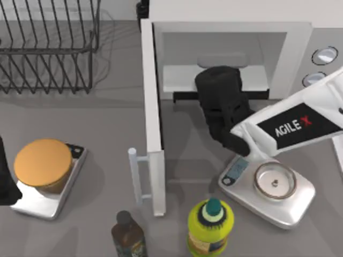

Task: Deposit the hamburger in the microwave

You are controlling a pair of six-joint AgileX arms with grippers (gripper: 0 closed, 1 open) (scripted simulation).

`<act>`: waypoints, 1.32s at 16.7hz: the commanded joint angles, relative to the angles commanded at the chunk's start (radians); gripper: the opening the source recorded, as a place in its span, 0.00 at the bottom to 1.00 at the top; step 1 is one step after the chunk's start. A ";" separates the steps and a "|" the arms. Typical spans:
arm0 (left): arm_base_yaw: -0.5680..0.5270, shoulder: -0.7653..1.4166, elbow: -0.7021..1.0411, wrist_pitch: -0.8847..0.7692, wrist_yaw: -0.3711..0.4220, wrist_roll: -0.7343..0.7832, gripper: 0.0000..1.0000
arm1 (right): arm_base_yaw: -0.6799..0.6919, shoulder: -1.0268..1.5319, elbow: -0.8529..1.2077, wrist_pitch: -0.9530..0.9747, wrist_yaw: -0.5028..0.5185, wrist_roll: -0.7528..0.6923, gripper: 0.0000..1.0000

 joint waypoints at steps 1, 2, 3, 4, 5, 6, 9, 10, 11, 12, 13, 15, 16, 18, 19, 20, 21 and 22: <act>0.000 0.000 0.000 0.000 0.000 0.000 1.00 | -0.009 0.026 0.044 -0.015 -0.008 -0.005 0.00; 0.000 0.000 0.000 0.000 0.000 0.000 1.00 | -0.019 0.057 0.099 -0.032 -0.018 -0.010 0.00; 0.000 0.000 0.000 0.000 0.000 0.000 1.00 | -0.030 0.092 0.164 -0.053 -0.030 -0.016 0.00; 0.000 0.000 0.000 0.000 0.000 0.000 1.00 | -0.043 0.130 0.238 -0.076 -0.042 -0.023 0.00; 0.000 0.000 0.000 0.000 0.000 0.000 1.00 | -0.056 0.169 0.317 -0.100 -0.056 -0.030 0.00; 0.000 0.000 0.000 0.000 0.000 0.000 1.00 | -0.070 0.206 0.398 -0.125 -0.070 -0.037 0.00; 0.000 0.000 0.000 0.000 0.000 0.000 1.00 | -0.111 0.306 0.598 -0.194 -0.110 -0.057 0.00; 0.000 0.000 0.000 0.000 0.000 0.000 1.00 | -0.123 0.333 0.644 -0.214 -0.122 -0.063 0.00; 0.000 0.000 0.000 0.000 0.000 0.000 1.00 | -0.133 0.356 0.680 -0.231 -0.132 -0.068 0.00; 0.000 0.000 0.000 0.000 0.000 0.000 1.00 | -0.141 0.374 0.705 -0.245 -0.139 -0.072 0.00; 0.000 0.000 0.000 0.000 0.000 0.000 1.00 | -0.145 0.386 0.720 -0.254 -0.144 -0.074 0.00; 0.000 0.000 0.000 0.000 0.000 0.000 1.00 | -0.147 0.390 0.724 -0.256 -0.146 -0.075 0.00; 0.000 0.000 0.000 0.000 0.000 0.000 1.00 | -0.147 0.390 0.724 -0.256 -0.146 -0.075 0.00; 0.000 0.000 0.000 0.000 0.000 0.000 1.00 | -0.147 0.390 0.724 -0.256 -0.146 -0.075 0.08; 0.000 0.000 0.000 0.000 0.000 0.000 1.00 | -0.147 0.390 0.724 -0.256 -0.146 -0.075 0.15; 0.000 0.000 0.000 0.000 0.000 0.000 1.00 | -0.147 0.390 0.724 -0.256 -0.146 -0.075 0.23; 0.000 0.000 0.000 0.000 0.000 0.000 1.00 | -0.147 0.390 0.724 -0.256 -0.146 -0.075 0.30; 0.000 0.000 0.000 0.000 0.000 0.000 1.00 | -0.147 0.390 0.724 -0.256 -0.146 -0.075 0.38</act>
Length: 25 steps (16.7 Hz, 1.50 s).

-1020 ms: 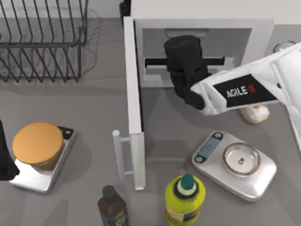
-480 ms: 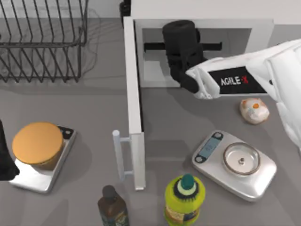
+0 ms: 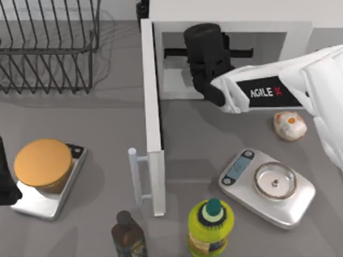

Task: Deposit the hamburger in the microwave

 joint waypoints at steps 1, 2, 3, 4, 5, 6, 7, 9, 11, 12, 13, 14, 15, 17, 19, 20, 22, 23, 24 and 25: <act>0.000 0.000 0.000 0.000 0.000 0.000 1.00 | 0.000 0.000 0.000 0.000 0.000 0.000 0.45; 0.000 0.000 0.000 0.000 0.000 0.000 1.00 | 0.000 0.000 0.000 0.000 0.000 0.000 0.53; 0.000 0.000 0.000 0.000 0.000 0.000 1.00 | 0.000 0.000 0.000 0.000 0.000 0.000 0.60; 0.000 0.000 0.000 0.000 0.000 0.000 1.00 | 0.000 0.000 0.000 0.000 0.000 0.000 0.68; 0.000 0.000 0.000 0.000 0.000 0.000 1.00 | 0.000 0.000 0.000 0.000 0.000 0.000 0.75; 0.000 0.000 0.000 0.000 0.000 0.000 1.00 | 0.000 0.000 0.000 0.000 0.000 0.000 0.83; 0.000 0.000 0.000 0.000 0.000 0.000 1.00 | 0.000 0.000 0.000 0.000 0.000 0.000 0.90; 0.000 0.000 0.000 0.000 0.000 0.000 1.00 | 0.000 0.000 0.000 0.000 0.000 0.000 1.00; 0.000 0.000 0.000 0.000 0.000 0.000 1.00 | 0.000 0.000 0.000 0.000 0.000 0.000 1.00; 0.000 0.000 0.000 0.000 0.000 0.000 1.00 | 0.000 0.000 0.000 0.000 0.000 0.000 1.00; 0.000 0.000 0.000 0.000 0.000 0.000 1.00 | 0.000 0.000 0.000 0.000 0.000 0.000 1.00; 0.000 0.000 0.000 0.000 0.000 0.000 1.00 | 0.000 0.000 0.000 0.000 0.000 0.000 1.00; 0.000 0.000 0.000 0.000 0.000 0.000 1.00 | 0.000 0.000 0.000 0.000 0.000 0.000 1.00; 0.000 0.000 0.000 0.000 0.000 0.000 1.00 | 0.067 -0.110 -0.179 0.096 0.134 0.013 1.00; 0.000 0.000 0.000 0.000 0.000 0.000 1.00 | 0.070 -0.124 -0.189 0.098 0.145 0.018 1.00; 0.000 0.000 0.000 0.000 0.000 0.000 1.00 | 0.074 -0.145 -0.208 0.101 0.161 0.028 1.00; 0.000 0.000 0.000 0.000 0.000 0.000 1.00 | 0.088 -0.200 -0.272 0.110 0.202 0.059 1.00; 0.000 0.000 0.000 0.000 0.000 0.000 1.00 | 0.097 -0.232 -0.319 0.114 0.225 0.079 1.00; 0.000 0.000 0.000 0.000 0.000 0.000 1.00 | 0.108 -0.264 -0.376 0.119 0.246 0.100 1.00; 0.000 0.000 0.000 0.000 0.000 0.000 1.00 | 0.124 -0.296 -0.443 0.126 0.266 0.122 1.00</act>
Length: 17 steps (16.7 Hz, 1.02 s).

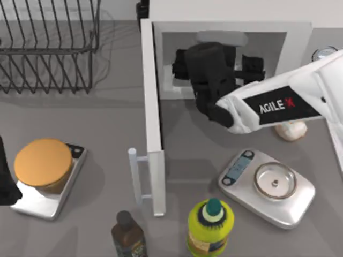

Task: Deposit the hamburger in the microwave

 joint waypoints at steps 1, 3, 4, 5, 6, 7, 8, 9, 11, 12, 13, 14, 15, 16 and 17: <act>0.000 0.000 0.000 0.000 0.000 0.000 1.00 | 0.020 -0.032 -0.073 0.009 0.018 0.019 1.00; 0.000 0.000 0.000 0.000 0.000 0.000 1.00 | 0.069 -0.090 -0.220 0.042 0.048 0.048 1.00; 0.000 0.000 0.000 0.000 0.000 0.000 1.00 | 0.094 -0.117 -0.288 0.065 0.060 0.059 1.00; 0.000 0.000 0.000 0.000 0.000 0.000 1.00 | 0.119 -0.145 -0.351 0.092 0.072 0.067 1.00; 0.000 0.000 0.000 0.000 0.000 0.000 1.00 | 0.143 -0.173 -0.407 0.121 0.084 0.071 1.00; 0.000 0.000 0.000 0.000 0.000 0.000 1.00 | 0.165 -0.199 -0.457 0.153 0.095 0.072 1.00; 0.000 0.000 0.000 0.000 0.000 0.000 1.00 | 0.187 -0.221 -0.497 0.184 0.105 0.070 1.00; 0.000 0.000 0.000 0.000 0.000 0.000 1.00 | 0.208 -0.237 -0.528 0.213 0.116 0.066 1.00; 0.000 0.000 0.000 0.000 0.000 0.000 1.00 | 0.236 -0.249 -0.564 0.252 0.130 0.056 1.00; 0.000 0.000 0.000 0.000 0.000 0.000 1.00 | 0.239 -0.250 -0.569 0.256 0.132 0.055 1.00; 0.000 0.000 0.000 0.000 0.000 0.000 1.00 | 0.239 -0.250 -0.569 0.256 0.132 0.055 1.00; 0.000 0.000 0.000 0.000 0.000 0.000 1.00 | 0.239 -0.250 -0.569 0.256 0.132 0.055 1.00; 0.000 0.000 0.000 0.000 0.000 0.000 1.00 | 0.234 -0.244 -0.566 0.253 0.130 0.055 1.00; 0.000 0.000 0.000 0.000 0.000 0.000 1.00 | 0.233 -0.246 -0.564 0.251 0.131 0.056 1.00; 0.000 0.000 0.000 0.000 0.000 0.000 1.00 | 0.230 -0.258 -0.552 0.238 0.137 0.060 1.00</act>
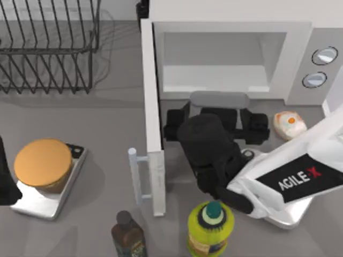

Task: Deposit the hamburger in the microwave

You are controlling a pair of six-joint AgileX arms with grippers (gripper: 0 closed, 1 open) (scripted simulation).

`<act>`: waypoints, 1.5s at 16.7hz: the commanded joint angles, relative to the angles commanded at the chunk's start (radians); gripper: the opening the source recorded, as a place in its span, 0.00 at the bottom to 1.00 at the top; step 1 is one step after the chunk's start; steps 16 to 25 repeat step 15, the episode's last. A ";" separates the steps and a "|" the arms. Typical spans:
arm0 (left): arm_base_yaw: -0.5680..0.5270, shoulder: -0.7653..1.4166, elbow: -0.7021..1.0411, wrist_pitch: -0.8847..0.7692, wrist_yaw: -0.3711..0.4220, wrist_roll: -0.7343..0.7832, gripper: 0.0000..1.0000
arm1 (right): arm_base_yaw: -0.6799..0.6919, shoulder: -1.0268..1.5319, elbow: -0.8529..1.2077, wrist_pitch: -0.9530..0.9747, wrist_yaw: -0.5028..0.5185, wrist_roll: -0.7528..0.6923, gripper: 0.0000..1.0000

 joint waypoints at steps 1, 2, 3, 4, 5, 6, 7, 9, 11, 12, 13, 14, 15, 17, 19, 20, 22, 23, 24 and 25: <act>0.000 0.000 0.000 0.000 0.000 0.000 1.00 | -0.004 -0.021 0.021 -0.023 0.008 0.006 1.00; 0.000 0.000 0.000 0.000 0.000 0.000 1.00 | -0.006 -0.052 0.047 -0.056 0.017 0.012 1.00; 0.000 0.000 0.000 0.000 0.000 0.000 1.00 | -0.005 -0.091 0.077 -0.100 0.026 0.020 1.00; 0.000 0.000 0.000 0.000 0.000 0.000 1.00 | 0.000 -0.134 0.106 -0.152 0.034 0.026 1.00; 0.000 0.000 0.000 0.000 0.000 0.000 1.00 | 0.008 -0.171 0.132 -0.207 0.037 0.031 1.00; 0.000 0.000 0.000 0.000 0.000 0.000 1.00 | 0.016 -0.202 0.152 -0.256 0.036 0.034 1.00; 0.000 0.000 0.000 0.000 0.000 0.000 1.00 | 0.024 -0.228 0.164 -0.301 0.031 0.033 1.00; 0.000 0.000 0.000 0.000 0.000 0.000 1.00 | 0.030 -0.267 0.161 -0.363 0.014 0.025 1.00; 0.000 0.000 0.000 0.000 0.000 0.000 1.00 | 0.021 -0.281 0.133 -0.387 -0.001 0.012 1.00; 0.000 0.000 0.000 0.000 0.000 0.000 1.00 | 0.015 -0.279 0.117 -0.385 -0.005 0.005 1.00; 0.000 0.000 0.000 0.000 0.000 0.000 1.00 | 0.009 -0.275 0.103 -0.380 -0.009 -0.001 1.00; 0.000 0.000 0.000 0.000 0.000 0.000 1.00 | 0.005 -0.272 0.093 -0.376 -0.011 -0.005 1.00; 0.000 0.000 0.000 0.000 0.000 0.000 1.00 | 0.004 -0.272 0.091 -0.375 -0.012 -0.006 1.00; 0.000 0.000 0.000 0.000 0.000 0.000 1.00 | 0.004 -0.272 0.091 -0.375 -0.012 -0.006 1.00; 0.000 0.000 0.000 0.000 0.000 0.000 1.00 | 0.004 -0.272 0.091 -0.375 -0.012 -0.006 1.00; 0.000 0.000 0.000 0.000 0.000 0.000 1.00 | 0.004 -0.272 0.091 -0.375 -0.012 -0.006 1.00; 0.000 0.000 0.000 0.000 0.000 0.000 1.00 | 0.004 -0.272 0.091 -0.375 -0.012 -0.006 1.00; 0.000 0.000 0.000 0.000 0.000 0.000 1.00 | 0.004 -0.272 0.091 -0.375 -0.012 -0.006 1.00; 0.000 0.000 0.000 0.000 0.000 0.000 1.00 | 0.004 -0.272 0.091 -0.375 -0.012 -0.006 1.00; 0.000 0.000 0.000 0.000 0.000 0.000 1.00 | 0.004 -0.272 0.091 -0.375 -0.012 -0.006 1.00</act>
